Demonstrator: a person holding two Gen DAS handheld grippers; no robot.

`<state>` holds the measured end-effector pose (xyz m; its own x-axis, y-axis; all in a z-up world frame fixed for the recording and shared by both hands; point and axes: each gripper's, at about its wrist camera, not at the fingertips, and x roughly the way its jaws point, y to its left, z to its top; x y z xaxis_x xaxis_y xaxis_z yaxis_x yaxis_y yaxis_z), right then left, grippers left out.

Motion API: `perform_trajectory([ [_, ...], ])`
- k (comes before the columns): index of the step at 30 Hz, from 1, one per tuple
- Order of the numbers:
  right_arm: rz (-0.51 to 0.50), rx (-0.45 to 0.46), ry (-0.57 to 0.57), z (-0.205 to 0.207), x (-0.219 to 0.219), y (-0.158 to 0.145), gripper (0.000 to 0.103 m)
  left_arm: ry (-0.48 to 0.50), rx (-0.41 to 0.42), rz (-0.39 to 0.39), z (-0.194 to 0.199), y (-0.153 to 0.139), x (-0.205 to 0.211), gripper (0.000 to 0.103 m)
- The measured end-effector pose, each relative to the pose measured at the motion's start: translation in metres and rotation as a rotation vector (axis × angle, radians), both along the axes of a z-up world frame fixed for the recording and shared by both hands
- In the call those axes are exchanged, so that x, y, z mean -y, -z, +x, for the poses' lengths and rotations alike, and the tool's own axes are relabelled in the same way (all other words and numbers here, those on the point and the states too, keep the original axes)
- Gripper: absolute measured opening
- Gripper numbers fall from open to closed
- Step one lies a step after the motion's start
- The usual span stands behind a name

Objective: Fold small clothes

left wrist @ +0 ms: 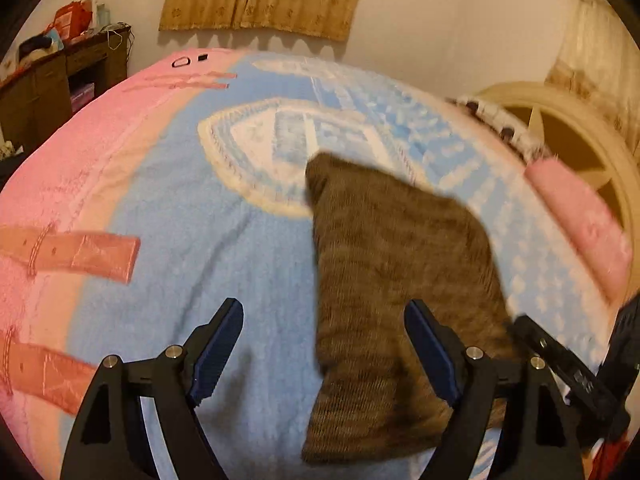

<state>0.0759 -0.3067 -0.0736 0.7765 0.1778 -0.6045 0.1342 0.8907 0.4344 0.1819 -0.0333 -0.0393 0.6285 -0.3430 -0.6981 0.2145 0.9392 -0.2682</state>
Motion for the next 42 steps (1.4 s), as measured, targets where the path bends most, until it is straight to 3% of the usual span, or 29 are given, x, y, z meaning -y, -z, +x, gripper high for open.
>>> perform_trajectory([
  [2, 0.023, 0.039, 0.01, -0.001, 0.005, -0.012, 0.084, 0.012, 0.013, 0.005, 0.012, -0.006, 0.008, 0.083],
  [5, -0.006, 0.054, 0.02, 0.013, 0.006, -0.026, 0.084, 0.045, -0.003, 0.03, 0.029, 0.002, 0.025, 0.083],
  [9, -0.037, -0.058, -0.042, 0.05, -0.003, -0.012, 0.084, 0.106, -0.156, 0.083, 0.052, 0.043, 0.052, 0.083],
  [10, -0.049, -0.096, -0.074, 0.058, -0.011, -0.001, 0.083, 0.101, -0.161, 0.084, 0.052, 0.05, 0.053, 0.084],
  [11, -0.071, -0.128, -0.101, 0.062, -0.02, 0.01, 0.083, 0.097, -0.108, 0.073, 0.047, 0.05, 0.052, 0.084],
  [12, -0.139, -0.102, -0.099, 0.06, -0.029, 0.012, 0.082, 0.102, -0.089, 0.087, 0.043, 0.051, 0.054, 0.084],
  [13, -0.18, -0.089, -0.111, 0.059, -0.037, 0.01, 0.069, 0.102, -0.064, 0.098, 0.04, 0.051, 0.055, 0.084],
  [14, -0.185, -0.077, -0.142, 0.059, -0.041, 0.008, 0.062, 0.1, -0.054, 0.103, 0.039, 0.052, 0.056, 0.084],
  [19, -0.151, -0.069, -0.145, 0.06, -0.034, 0.012, 0.05, 0.1, -0.049, 0.095, 0.039, 0.052, 0.056, 0.085],
  [24, -0.103, -0.061, -0.148, 0.061, -0.028, 0.015, 0.049, 0.108, -0.049, 0.09, 0.04, 0.054, 0.053, 0.085],
  [34, -0.119, -0.072, -0.162, 0.062, -0.034, 0.015, 0.057, 0.11, -0.038, 0.083, 0.04, 0.054, 0.054, 0.082],
  [36, -0.129, -0.074, -0.158, 0.062, -0.035, 0.014, 0.054, 0.136, -0.03, 0.061, 0.038, 0.053, 0.055, 0.064],
  [38, -0.153, -0.067, -0.156, 0.061, -0.039, 0.013, 0.04, 0.153, -0.015, 0.063, 0.036, 0.051, 0.058, 0.061],
  [42, -0.193, -0.046, -0.154, 0.057, -0.045, 0.01, 0.034, 0.154, -0.029, 0.023, 0.038, 0.053, 0.053, 0.06],
])
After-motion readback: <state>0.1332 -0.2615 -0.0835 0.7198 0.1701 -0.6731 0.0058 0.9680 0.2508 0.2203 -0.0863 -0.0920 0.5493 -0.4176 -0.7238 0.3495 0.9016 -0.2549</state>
